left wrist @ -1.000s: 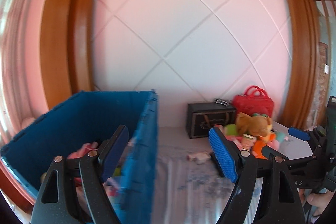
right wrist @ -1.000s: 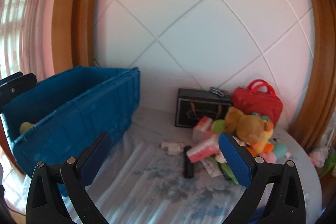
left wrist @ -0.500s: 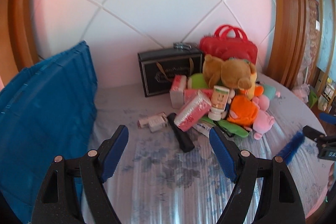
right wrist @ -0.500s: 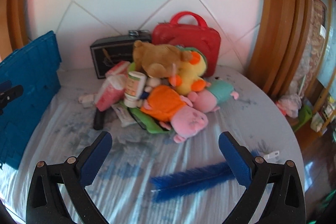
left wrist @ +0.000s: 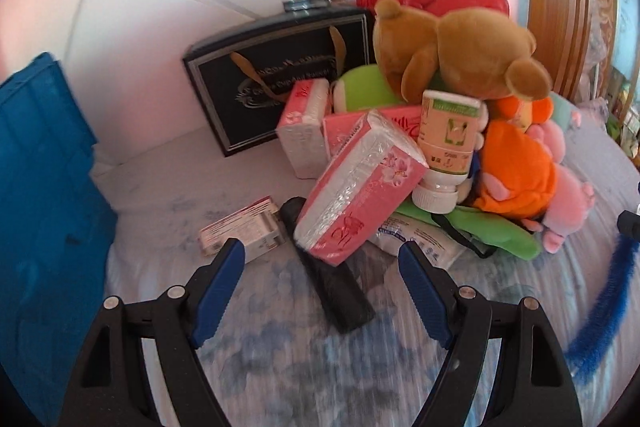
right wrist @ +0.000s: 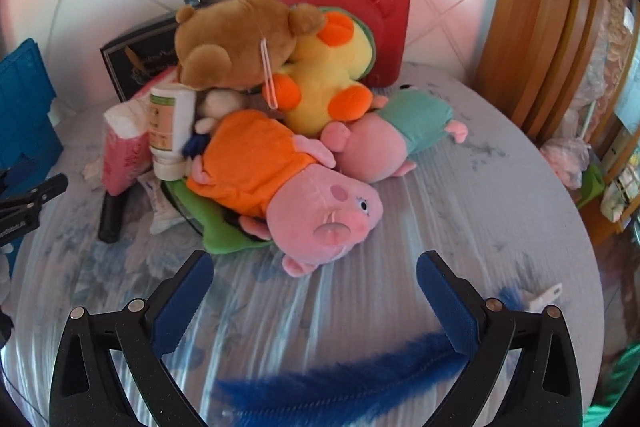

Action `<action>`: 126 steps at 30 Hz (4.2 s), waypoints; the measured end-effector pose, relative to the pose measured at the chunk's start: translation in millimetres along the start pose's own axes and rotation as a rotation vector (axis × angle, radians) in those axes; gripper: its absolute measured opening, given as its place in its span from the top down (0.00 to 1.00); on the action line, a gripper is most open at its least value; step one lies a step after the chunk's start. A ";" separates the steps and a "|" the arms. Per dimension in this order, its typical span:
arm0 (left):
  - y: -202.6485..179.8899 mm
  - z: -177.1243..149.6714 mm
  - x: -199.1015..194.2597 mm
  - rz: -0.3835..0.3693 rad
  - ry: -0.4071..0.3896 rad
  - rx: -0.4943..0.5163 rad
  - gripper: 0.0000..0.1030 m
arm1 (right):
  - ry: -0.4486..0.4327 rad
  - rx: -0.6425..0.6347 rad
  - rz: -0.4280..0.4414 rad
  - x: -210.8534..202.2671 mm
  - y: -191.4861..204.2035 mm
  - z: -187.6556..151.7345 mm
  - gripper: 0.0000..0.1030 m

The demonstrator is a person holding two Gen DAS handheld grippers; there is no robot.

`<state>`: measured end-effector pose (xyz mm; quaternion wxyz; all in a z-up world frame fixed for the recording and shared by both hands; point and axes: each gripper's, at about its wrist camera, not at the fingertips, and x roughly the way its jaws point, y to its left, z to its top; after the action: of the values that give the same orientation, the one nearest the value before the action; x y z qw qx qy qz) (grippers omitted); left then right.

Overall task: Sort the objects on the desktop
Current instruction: 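Move both tools back to the pile, left toward the pink tissue pack, then grasp the pink tissue pack with the left tool while the right tool grasps the white pill bottle, then carry the tissue pack and the white pill bottle over the crate, then open both tools to drop the tissue pack and bottle into the crate, then move both tools back toward the remaining pile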

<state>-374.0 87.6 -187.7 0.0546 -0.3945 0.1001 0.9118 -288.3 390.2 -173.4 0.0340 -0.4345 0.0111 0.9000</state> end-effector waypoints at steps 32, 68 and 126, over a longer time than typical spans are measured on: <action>2.3 30.3 83.2 -0.070 -0.061 -0.056 0.40 | -0.047 -0.056 0.309 98.5 123.2 82.2 0.49; 157.1 -74.4 -360.2 0.354 -0.493 -0.339 0.40 | -0.576 -0.352 0.502 -283.0 285.8 36.1 0.49; 363.9 -188.4 -405.5 0.428 -0.353 -0.444 0.30 | -0.467 -0.422 0.549 -295.9 481.8 -23.8 0.00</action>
<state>-28.6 -317.7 33.2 -0.2083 -0.2030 -0.0309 0.9563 -120.4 -106.8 38.8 -0.2954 -0.1969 -0.0663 0.9325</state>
